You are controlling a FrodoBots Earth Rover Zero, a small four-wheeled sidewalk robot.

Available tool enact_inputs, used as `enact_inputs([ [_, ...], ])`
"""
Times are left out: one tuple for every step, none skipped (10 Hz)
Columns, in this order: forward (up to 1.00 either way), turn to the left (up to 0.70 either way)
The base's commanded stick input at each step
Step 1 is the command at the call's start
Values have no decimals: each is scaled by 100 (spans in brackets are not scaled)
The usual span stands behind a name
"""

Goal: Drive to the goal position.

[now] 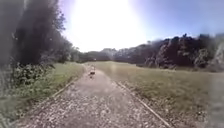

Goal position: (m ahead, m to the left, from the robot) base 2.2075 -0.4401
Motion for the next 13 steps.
enact_inputs([
  [70,29],
  [70,35],
  [70,30],
  [70,6],
  [70,0],
  [70,0],
  [70,0],
  [70,0],
  [70,0],
  [70,0],
  [70,0],
  [70,0],
  [70,0],
])
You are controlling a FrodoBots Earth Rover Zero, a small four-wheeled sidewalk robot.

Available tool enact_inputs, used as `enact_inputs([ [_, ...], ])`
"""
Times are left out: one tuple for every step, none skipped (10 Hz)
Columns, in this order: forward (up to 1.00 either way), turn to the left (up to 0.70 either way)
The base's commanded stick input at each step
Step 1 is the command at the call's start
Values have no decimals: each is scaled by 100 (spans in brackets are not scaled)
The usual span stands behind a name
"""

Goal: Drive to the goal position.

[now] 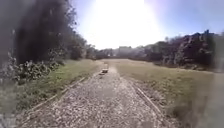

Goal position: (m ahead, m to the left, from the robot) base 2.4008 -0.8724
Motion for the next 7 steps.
enact_inputs([
  [70,0],
  [70,0],
  [70,0],
  [70,0],
  [70,0],
  [70,0],
  [70,0],
])
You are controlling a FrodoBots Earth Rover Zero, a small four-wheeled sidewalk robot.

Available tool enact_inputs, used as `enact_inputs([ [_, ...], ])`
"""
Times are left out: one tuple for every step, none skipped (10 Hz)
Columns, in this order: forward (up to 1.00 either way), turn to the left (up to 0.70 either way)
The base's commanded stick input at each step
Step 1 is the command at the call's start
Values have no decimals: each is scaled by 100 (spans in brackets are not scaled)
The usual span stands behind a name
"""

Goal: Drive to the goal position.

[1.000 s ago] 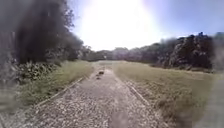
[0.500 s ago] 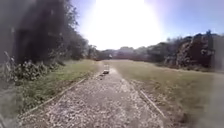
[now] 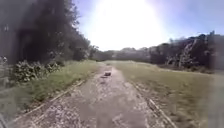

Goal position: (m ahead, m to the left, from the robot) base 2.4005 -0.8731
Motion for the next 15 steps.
enact_inputs([
  [70,0],
  [70,0],
  [70,0],
  [70,0],
  [70,0],
  [70,0],
  [70,0],
  [70,0],
  [70,0],
  [70,0],
  [70,-5],
  [70,-29],
  [70,-35],
  [70,-30],
  [70,-10],
])
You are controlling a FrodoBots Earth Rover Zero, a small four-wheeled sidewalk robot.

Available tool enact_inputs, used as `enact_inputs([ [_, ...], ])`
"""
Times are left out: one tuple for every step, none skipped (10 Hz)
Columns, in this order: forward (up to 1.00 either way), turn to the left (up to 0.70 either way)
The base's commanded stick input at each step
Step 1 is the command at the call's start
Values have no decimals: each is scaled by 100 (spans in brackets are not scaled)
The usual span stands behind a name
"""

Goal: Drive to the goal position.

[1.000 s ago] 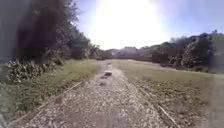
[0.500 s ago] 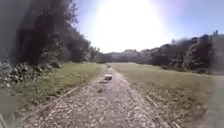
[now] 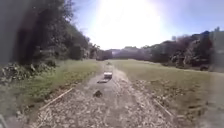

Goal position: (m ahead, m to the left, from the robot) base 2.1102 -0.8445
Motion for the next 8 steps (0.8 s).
enact_inputs([
  [70,0],
  [70,0],
  [70,0],
  [70,0],
  [70,0],
  [70,0],
  [70,0],
  [70,0],
])
